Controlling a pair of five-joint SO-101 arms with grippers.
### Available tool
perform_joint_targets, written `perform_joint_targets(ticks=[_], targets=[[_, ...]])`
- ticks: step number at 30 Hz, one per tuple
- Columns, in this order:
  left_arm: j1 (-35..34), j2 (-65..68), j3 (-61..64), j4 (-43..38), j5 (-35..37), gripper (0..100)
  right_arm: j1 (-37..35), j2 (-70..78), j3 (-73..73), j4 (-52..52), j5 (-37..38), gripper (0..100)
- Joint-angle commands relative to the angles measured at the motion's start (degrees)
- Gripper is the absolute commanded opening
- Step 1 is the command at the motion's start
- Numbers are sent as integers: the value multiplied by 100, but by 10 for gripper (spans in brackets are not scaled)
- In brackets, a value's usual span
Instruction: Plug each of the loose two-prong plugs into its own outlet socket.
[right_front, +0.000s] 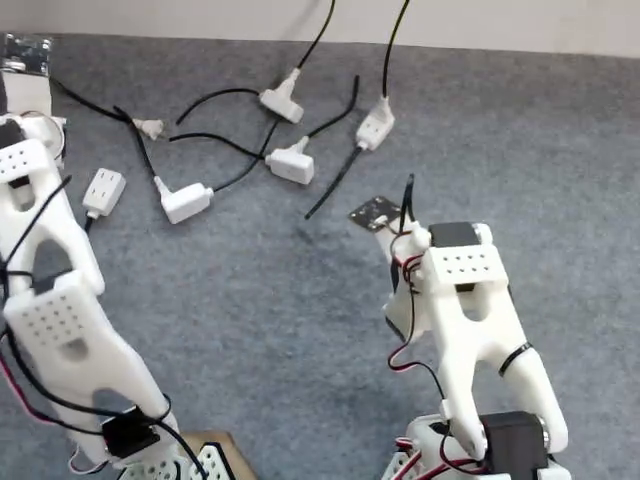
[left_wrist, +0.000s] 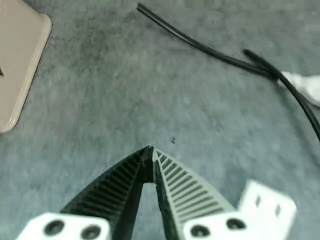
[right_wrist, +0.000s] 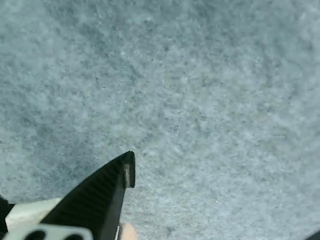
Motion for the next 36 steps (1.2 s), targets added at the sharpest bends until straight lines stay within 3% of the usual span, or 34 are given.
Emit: perform_joint_targets(ticks=[1,5,10,17,20,33,36], targets=[[-4,769,-1666,62,-44,11,-251,-31,-259,-48,-255,546],[154,1657,-2747,158,-484,11,-602,4,-84,-48,-299,546],[242,2448,-3741,176,-519,17,-620,-31,119,-48,-299,546],[215,3143,-4418,158,-519,320,-620,-31,145,-4,-299,546],[163,3310,-4497,26,-519,305,-620,-31,207,4,-299,546],[48,3925,-4488,-2268,-431,274,-629,-40,505,-127,-308,546],[13,3890,-4497,-2593,545,274,-629,-31,576,-400,-580,546]])
